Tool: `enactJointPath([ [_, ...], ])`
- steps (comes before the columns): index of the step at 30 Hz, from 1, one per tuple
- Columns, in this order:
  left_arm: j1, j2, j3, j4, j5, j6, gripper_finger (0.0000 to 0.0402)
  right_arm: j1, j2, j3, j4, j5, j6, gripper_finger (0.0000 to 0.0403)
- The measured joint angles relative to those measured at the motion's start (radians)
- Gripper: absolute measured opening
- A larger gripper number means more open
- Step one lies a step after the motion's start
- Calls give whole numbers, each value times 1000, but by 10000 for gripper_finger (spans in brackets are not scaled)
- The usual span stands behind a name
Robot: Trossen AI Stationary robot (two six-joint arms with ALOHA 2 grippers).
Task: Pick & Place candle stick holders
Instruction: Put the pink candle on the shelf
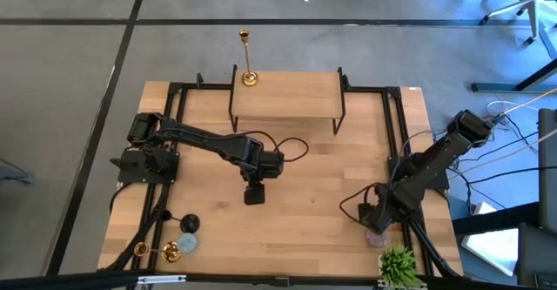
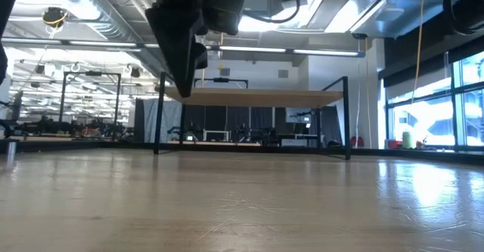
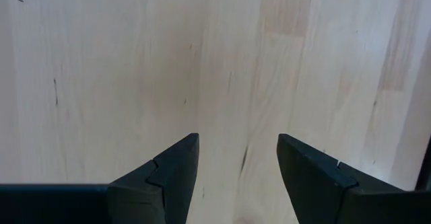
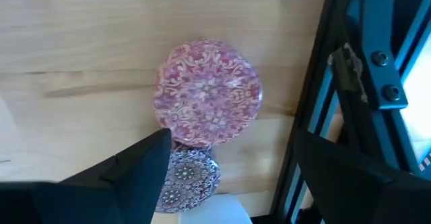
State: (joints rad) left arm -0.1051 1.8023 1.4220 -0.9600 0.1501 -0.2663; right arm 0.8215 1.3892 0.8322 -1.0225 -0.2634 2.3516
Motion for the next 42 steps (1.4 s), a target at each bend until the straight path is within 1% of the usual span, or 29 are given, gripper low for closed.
enactJointPath([
  [5, 0, 0, 0, -1, 0, 15, 198, 0, 29, -18, 18, 3, 1, 319],
  [9, 2, 0, 0, -2, 1, 15, 198, 0, 34, -69, 101, 6, 2, 319],
  [15, 2, 0, 0, -20, 6, 18, 198, 0, 33, -106, 112, 25, 5, 319],
  [19, 2, 0, 0, -36, 6, 18, 198, 0, 33, -110, 137, 75, 0, 319],
  [22, 2, 0, 0, -38, 6, 18, 198, 0, 33, -111, 142, 89, -3, 319],
  [31, 2, 0, 0, -37, 5, 18, 198, 0, 33, -111, 133, 99, -11, 319],
  [42, 3, 0, 0, -35, -1, 15, 198, 0, 33, -111, 145, 95, -74, 319],
])
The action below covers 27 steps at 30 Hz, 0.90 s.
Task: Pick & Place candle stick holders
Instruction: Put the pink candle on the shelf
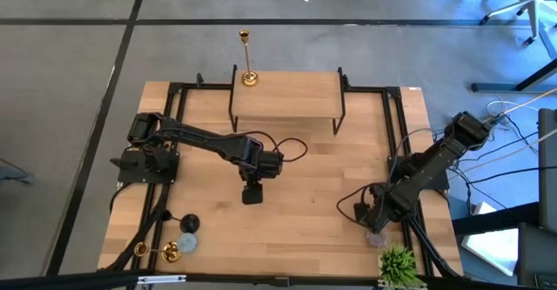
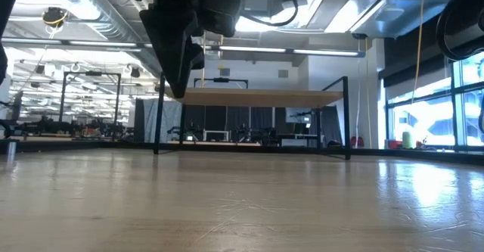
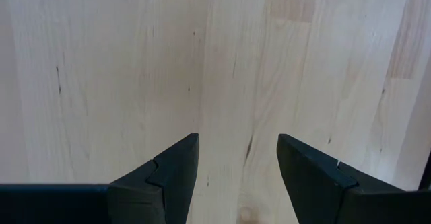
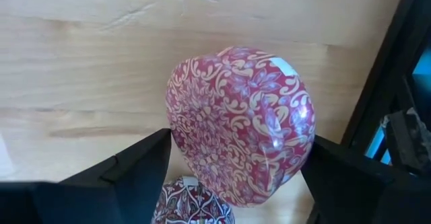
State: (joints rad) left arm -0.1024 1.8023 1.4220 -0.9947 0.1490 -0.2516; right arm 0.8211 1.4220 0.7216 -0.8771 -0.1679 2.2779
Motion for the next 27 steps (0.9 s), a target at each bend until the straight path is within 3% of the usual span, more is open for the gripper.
enactJointPath([
  [18, 0, 0, 0, 27, -1, -20, 198, 0, -1, 0, -14, -27, 0, 319],
  [27, 0, 0, 0, 36, -2, -24, 198, -2, -1, 0, -51, 43, -29, 319],
])
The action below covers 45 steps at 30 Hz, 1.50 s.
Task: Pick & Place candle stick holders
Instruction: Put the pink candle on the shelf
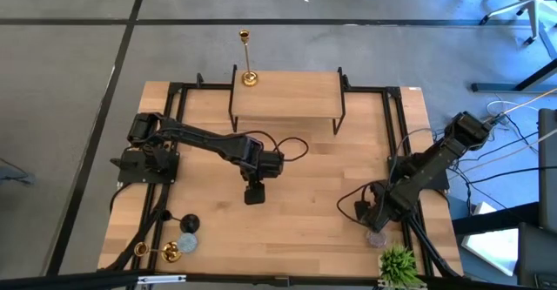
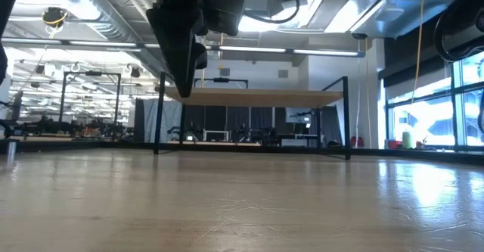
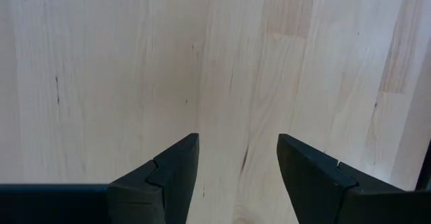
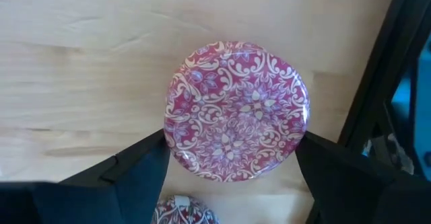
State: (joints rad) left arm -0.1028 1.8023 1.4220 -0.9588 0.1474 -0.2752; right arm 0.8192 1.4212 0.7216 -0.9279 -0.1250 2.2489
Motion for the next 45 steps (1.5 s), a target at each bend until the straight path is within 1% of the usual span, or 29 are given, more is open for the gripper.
enactJointPath([
  [12, 0, 0, 0, 0, -1, 0, 198, -3, 0, 0, -37, 22, -72, 320],
  [24, 0, 0, 0, 0, -1, 0, 198, -40, 64, 0, -21, 21, -173, 346],
  [33, 0, 0, 0, -1, -1, 0, 198, -59, 70, 0, -3, 54, -212, 346],
  [41, 0, 0, 0, 0, -6, 0, 198, -63, 70, 0, 80, 63, -233, 346],
  [45, 0, 0, 0, 18, -9, 0, 198, -68, 70, 0, 68, 67, -226, 334],
])
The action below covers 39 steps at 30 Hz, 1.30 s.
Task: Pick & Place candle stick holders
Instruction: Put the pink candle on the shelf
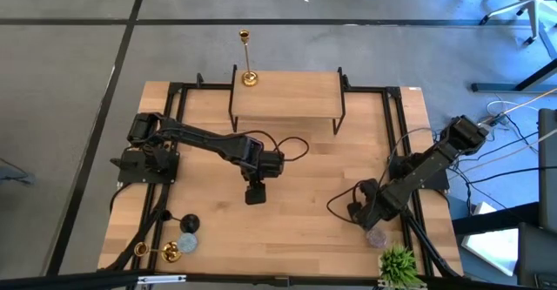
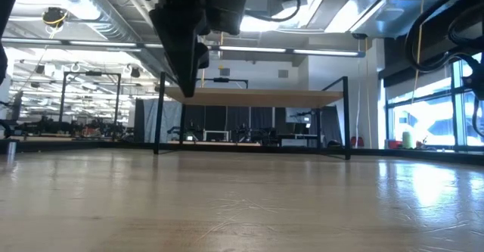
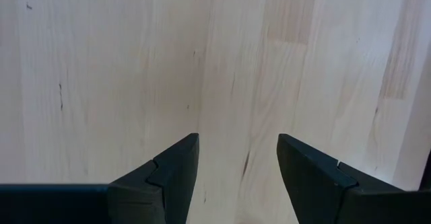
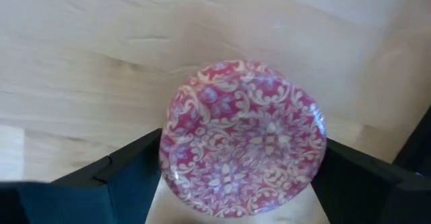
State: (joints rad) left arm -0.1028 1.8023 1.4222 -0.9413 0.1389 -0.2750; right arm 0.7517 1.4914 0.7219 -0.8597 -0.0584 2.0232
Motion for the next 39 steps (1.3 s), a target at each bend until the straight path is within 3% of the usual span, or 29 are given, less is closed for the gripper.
enactJointPath([
  [9, 0, 0, 0, 3, 0, -6, 198, -1, 0, 0, -12, 100, -27, 319],
  [24, 0, 0, 0, 2, 0, -17, 198, -49, -3, -21, 51, -6, 4, 295],
  [39, 37, -18, 0, -24, -81, -69, 198, -173, 3, 115, 97, -22, -274, 292],
])
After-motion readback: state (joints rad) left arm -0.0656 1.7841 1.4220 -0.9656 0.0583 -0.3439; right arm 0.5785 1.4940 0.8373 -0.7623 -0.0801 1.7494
